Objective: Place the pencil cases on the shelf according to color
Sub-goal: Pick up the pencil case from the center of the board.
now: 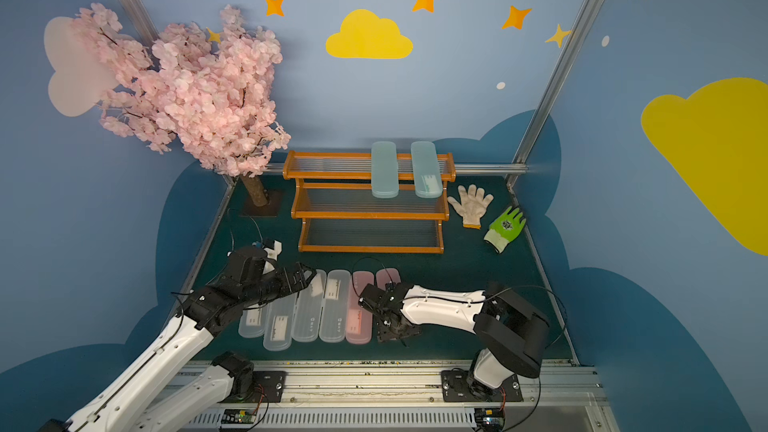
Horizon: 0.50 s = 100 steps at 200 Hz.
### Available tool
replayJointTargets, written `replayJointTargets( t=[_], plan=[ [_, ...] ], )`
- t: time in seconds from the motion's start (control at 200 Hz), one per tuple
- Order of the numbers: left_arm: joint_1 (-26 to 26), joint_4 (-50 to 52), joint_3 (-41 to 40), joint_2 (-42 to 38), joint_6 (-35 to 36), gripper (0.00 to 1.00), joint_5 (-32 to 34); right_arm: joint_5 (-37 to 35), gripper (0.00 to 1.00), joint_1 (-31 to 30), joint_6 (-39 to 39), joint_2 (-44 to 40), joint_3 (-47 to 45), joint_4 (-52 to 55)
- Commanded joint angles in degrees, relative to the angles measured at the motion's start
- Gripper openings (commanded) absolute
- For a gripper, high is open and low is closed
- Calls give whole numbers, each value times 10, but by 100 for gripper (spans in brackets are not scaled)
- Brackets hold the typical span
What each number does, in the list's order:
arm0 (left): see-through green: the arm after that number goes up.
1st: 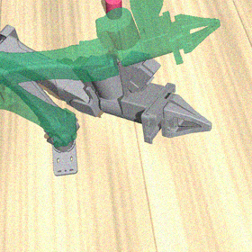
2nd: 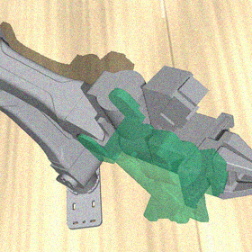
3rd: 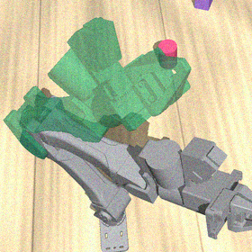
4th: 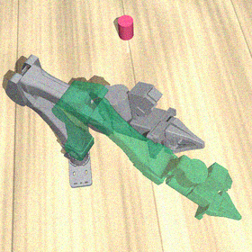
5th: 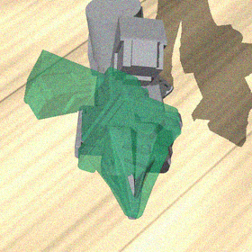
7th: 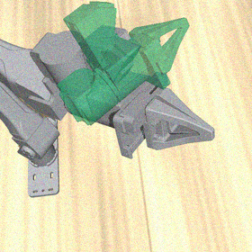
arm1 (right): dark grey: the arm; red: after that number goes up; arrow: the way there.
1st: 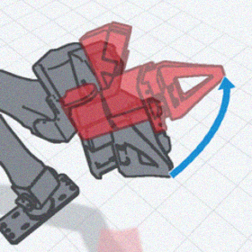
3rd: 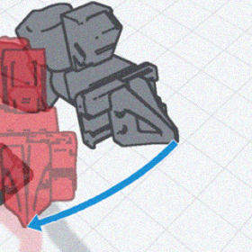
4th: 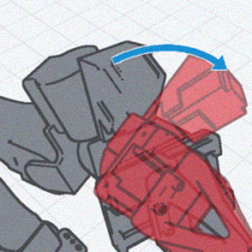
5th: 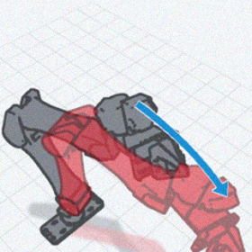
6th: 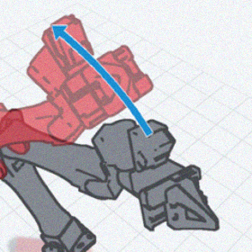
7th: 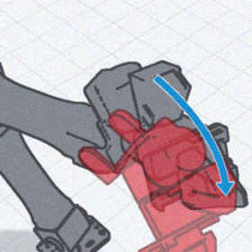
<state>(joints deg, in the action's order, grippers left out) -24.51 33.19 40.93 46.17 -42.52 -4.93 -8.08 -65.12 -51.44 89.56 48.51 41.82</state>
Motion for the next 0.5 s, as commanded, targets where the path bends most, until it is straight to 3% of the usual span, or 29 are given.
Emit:
replayJointTargets(
  t=[0.0,0.295,0.496],
  plan=[
    [-2,12,26,-17,21,100,31,-59,59,-14,-24,-43,-1,67],
    [11,49,101,-14,63,100,125,-114,59,-45,-42,-101,130,214],
    [54,36,124,17,79,100,99,-127,58,-48,-17,-41,259,223]
  ],
)
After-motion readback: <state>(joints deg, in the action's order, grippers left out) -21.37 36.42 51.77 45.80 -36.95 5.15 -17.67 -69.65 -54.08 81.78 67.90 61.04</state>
